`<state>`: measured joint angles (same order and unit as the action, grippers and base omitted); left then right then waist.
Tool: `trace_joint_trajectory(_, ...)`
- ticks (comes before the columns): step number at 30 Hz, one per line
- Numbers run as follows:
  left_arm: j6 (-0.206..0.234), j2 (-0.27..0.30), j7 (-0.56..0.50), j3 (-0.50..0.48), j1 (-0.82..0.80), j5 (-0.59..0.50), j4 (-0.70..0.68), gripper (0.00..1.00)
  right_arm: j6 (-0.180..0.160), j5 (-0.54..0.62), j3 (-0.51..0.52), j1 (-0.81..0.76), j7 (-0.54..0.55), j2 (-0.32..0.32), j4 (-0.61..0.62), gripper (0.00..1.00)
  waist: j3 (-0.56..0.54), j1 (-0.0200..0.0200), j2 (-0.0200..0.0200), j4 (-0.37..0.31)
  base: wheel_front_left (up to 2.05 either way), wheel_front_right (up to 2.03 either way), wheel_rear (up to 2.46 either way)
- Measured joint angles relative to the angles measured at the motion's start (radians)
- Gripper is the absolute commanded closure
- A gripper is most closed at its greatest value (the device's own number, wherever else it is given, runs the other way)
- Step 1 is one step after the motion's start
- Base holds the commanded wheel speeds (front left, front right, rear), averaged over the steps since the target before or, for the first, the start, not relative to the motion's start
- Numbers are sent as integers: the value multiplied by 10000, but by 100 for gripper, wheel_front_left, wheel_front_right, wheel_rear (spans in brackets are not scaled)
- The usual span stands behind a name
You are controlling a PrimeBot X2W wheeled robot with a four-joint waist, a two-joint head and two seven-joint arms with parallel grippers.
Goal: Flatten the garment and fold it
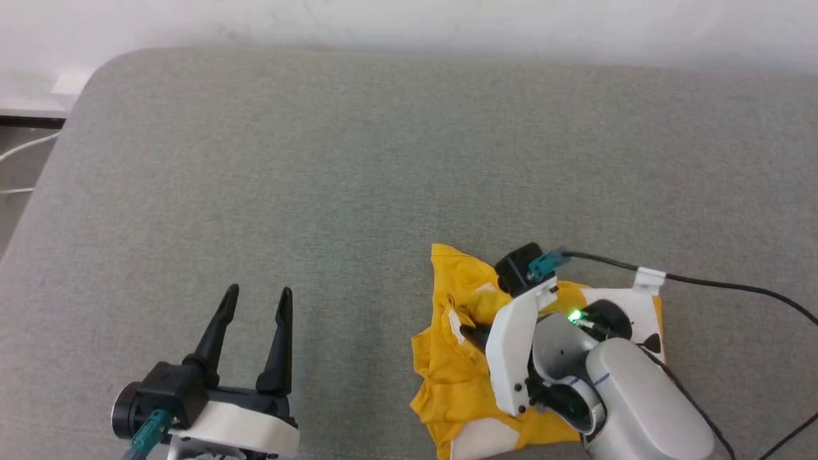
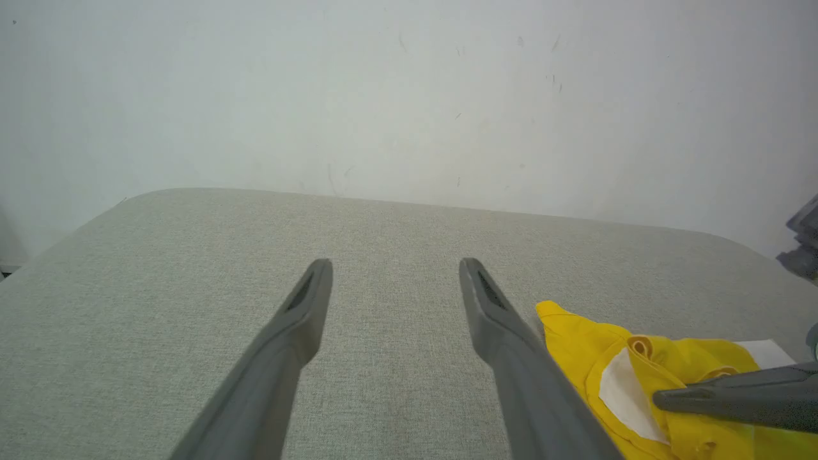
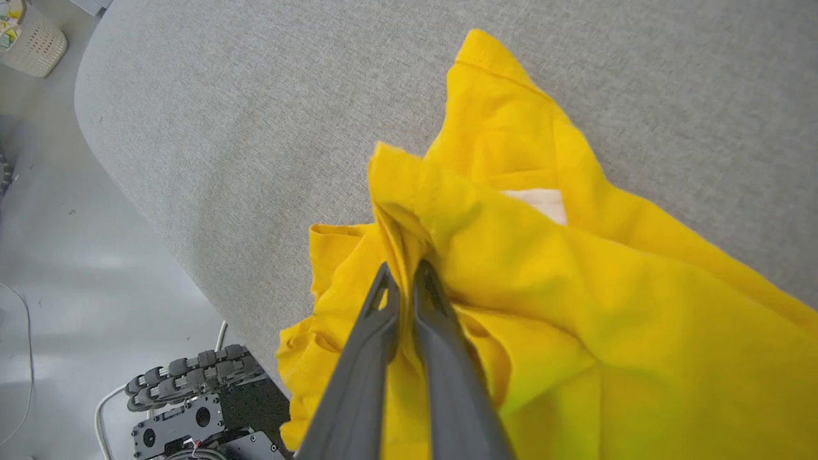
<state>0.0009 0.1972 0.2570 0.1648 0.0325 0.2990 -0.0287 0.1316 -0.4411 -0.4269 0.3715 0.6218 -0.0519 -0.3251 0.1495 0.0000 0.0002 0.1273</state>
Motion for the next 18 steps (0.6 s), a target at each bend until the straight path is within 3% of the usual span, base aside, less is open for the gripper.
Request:
trace_joint_trajectory(4,0,6,-2,13,0,23,52,0,0,6,-228,201,-309,-12,-872,100,-104,0,0,141,0,0,0)
trace_joint_trajectory(5,0,10,-2,19,0,38,61,0,0,-12,-274,253,-445,-2,-1074,94,-122,-1,0,168,0,0,0)
trace_joint_trajectory(6,0,10,-4,17,0,58,69,0,0,-58,-280,304,-571,8,-1273,76,-134,0,0,187,0,0,0)
trace_joint_trajectory(7,0,10,-10,23,-1,84,82,0,0,-125,-280,354,-746,8,-1442,29,-144,0,0,197,0,0,0)
trace_joint_trajectory(8,0,6,-15,35,-1,96,92,0,0,-222,-291,408,-924,0,-1570,0,-147,0,0,194,0,0,0)
trace_joint_trajectory(18,6,23,-17,52,-1,155,117,0,0,-1499,-514,1201,-1908,19,-1170,0,-121,0,0,-186,0,0,0)
